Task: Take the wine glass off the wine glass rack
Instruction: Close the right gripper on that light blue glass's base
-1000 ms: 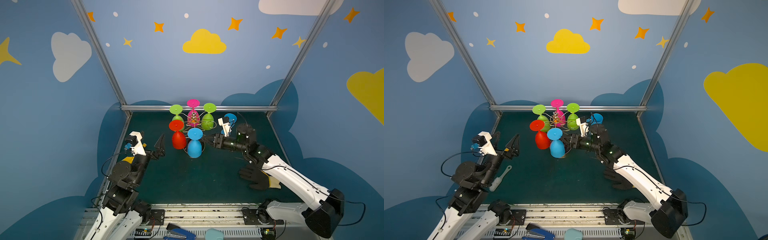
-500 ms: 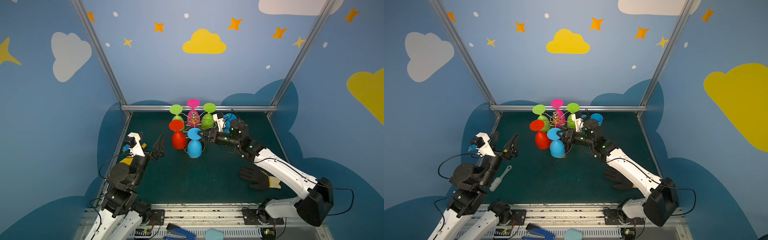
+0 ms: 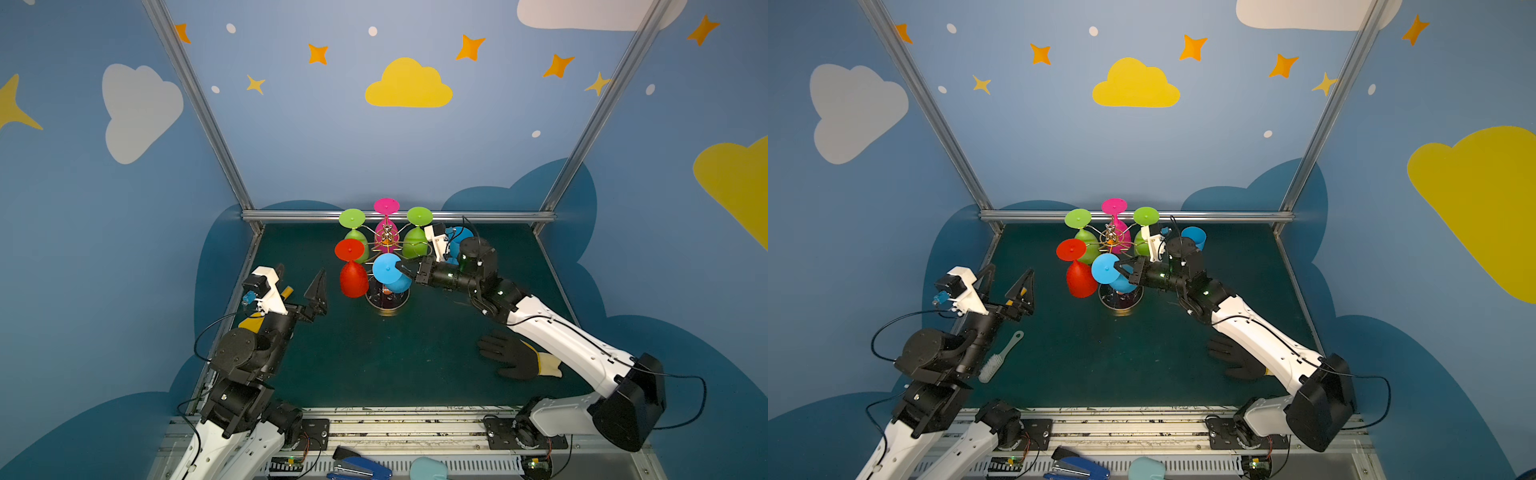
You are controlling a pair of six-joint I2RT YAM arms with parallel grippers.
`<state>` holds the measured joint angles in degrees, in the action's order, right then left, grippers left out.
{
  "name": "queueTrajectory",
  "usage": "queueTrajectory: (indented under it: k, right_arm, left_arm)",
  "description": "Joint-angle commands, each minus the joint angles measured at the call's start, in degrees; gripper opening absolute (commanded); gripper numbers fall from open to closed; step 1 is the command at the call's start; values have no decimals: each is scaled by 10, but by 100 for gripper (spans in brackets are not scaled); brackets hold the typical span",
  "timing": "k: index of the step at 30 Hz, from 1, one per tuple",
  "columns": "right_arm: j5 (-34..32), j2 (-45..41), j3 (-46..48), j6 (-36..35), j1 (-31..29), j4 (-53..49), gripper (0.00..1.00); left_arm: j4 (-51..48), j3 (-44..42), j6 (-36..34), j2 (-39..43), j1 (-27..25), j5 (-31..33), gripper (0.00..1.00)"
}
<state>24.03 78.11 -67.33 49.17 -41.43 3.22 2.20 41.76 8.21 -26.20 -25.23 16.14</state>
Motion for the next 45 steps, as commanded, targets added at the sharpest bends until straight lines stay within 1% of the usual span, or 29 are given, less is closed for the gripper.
queueTrajectory:
  k: [1,7,12,27,39,45]
  right_arm:
    - [-2,-8,-9,0,-1,6,0]
    - [1,-19,-11,5,0,10,0]
    - [11,-23,-11,22,0,23,0]
    - [54,-17,9,120,21,109,0]
    - [56,-9,12,130,24,116,0]
    - [46,-9,10,119,23,106,0]
  left_arm:
    - [7,-2,0,6,1,0,100]
    - [6,-2,1,7,2,1,100]
    - [6,-3,1,9,2,-1,99]
    - [6,-3,3,14,2,-1,99]
    - [6,-3,3,17,2,-1,99]
    - [8,-5,5,21,2,1,100]
